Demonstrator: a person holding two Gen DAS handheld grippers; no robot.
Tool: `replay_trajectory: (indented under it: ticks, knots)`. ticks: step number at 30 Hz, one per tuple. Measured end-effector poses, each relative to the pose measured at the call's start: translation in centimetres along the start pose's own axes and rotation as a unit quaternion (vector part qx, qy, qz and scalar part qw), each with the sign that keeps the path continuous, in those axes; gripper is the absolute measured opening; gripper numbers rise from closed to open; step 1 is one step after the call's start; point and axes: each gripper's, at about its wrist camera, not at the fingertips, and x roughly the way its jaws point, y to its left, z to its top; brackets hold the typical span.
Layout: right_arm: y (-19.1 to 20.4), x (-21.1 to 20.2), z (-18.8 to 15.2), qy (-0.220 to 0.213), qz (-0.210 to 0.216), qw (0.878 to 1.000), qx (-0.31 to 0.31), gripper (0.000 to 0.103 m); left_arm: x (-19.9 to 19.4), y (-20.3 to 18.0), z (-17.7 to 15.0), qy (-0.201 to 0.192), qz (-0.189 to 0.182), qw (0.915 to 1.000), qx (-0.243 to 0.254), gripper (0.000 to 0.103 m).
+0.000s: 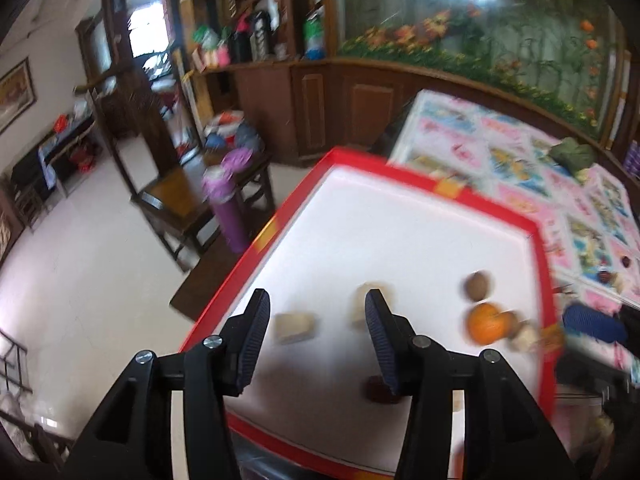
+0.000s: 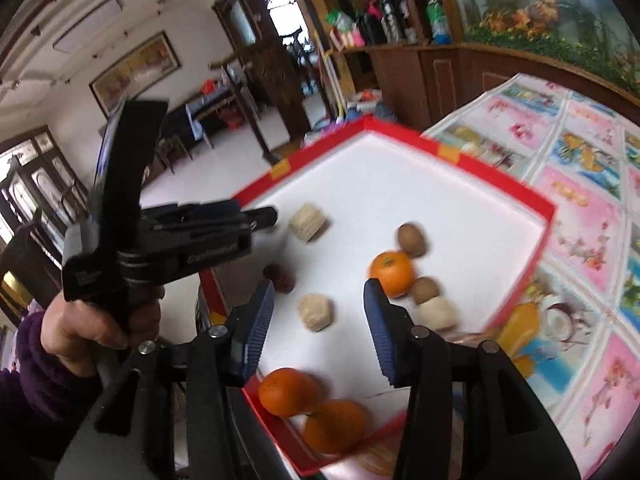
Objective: Organize fruits
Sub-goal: 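Carry both cubes over the red tray and open both tools, then grasp a pale cube with the left tool while the right tool grasps another cube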
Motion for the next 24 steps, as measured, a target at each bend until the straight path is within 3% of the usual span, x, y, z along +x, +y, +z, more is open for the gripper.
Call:
replay_trajectory:
  ticks: [5, 9, 11, 16, 20, 24]
  knots:
    - [-4.6, -4.2, -0.3, -0.041, -0.039, 0.998, 0.04, 0.051, -2.6, -4.7, 0.9, -0.03, -0.046, 0.9973, 0.049, 0.059]
    - [-9.9, -7.8, -1.9, -0.057, -0.081, 0.99, 0.097, 0.051, -3.4, -8.8, 0.8, -0.026, -0.098, 0.9909, 0.089, 0.06]
    - [-12.6, -9.8, -3.0, -0.067, -0.1, 0.984, 0.129, 0.051, -3.5, -10.9, 0.6, -0.02, -0.119, 0.9865, 0.111, 0.06]
    - [-18.1, -14.7, -5.8, -0.082, -0.197, 0.963, 0.162, 0.051, -3.4, -16.3, -0.3, 0.0, -0.166, 0.9726, 0.163, 0.06]
    - [-21.5, -16.9, -7.7, -0.073, -0.242, 0.949, 0.19, 0.051, -2.3, -20.4, -0.7, 0.008, -0.171, 0.9634, 0.206, 0.063]
    - [-23.4, -16.8, -8.4, -0.06, -0.237, 0.946, 0.212, 0.051, -1.5, -22.6, -0.8, 0.027, -0.186, 0.958, 0.217, 0.063]
